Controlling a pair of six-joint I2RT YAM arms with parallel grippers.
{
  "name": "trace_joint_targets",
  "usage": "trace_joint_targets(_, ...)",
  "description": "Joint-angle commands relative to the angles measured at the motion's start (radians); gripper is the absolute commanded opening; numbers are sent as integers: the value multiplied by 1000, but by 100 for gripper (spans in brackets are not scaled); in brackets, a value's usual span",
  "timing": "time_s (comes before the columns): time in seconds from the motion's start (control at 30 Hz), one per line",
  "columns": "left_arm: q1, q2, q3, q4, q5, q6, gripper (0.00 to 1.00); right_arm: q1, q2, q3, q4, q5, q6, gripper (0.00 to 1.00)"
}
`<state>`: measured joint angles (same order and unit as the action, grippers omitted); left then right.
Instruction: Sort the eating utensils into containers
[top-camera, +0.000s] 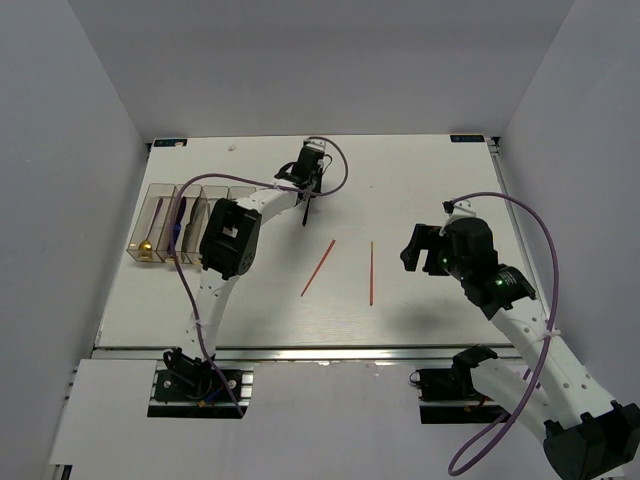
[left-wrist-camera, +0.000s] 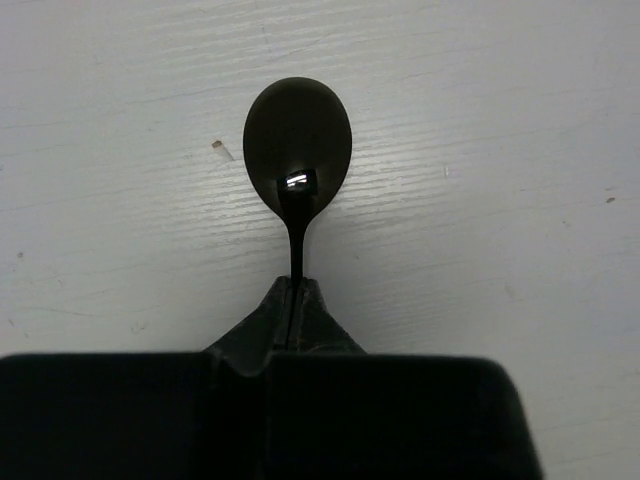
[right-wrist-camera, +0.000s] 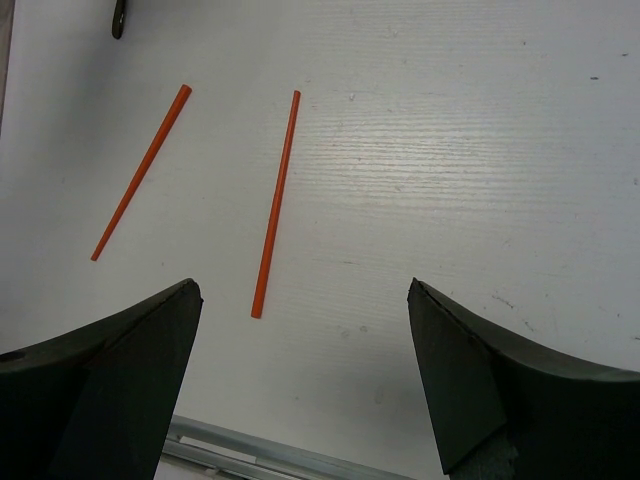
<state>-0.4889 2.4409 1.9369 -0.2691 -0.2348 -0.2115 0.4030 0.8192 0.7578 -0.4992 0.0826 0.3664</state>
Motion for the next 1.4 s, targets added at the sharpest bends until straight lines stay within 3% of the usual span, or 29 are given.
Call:
trace_joint_targets(0.0,-16,-11,-58,-72,15,24,0,-4,-6,20,21,-7,-4,88)
trace_joint_targets(0.2,32,-181,-87,-39,35,170,0,-4,-9,35,17,-3,-14,88)
trace_joint_targets(0.33,143,-394,-137,13,161,274,0,-4,-22,28,22,-6,-24,88)
trace_joint_targets(0.5,398,-554,-293,40,233,421,0,-6,-34,20,50,-50,-34,88)
trace_joint_targets(0.63,627,-736,-524,194,333,485,0,-4,-43,21,70,-76,-46,88)
trace_joint_targets(0.7,740,-776,-651,336,458,501,0,-4,-46,29,65,-122,-52,88)
trace_joint_targets(0.9,892,-784,-727,335,653,553,0,-4,-90,21,73,-161,-61,88)
trace_joint_targets(1.37,926,-660,-747,332,716,615,0,-4,-123,11,88,-205,-70,88)
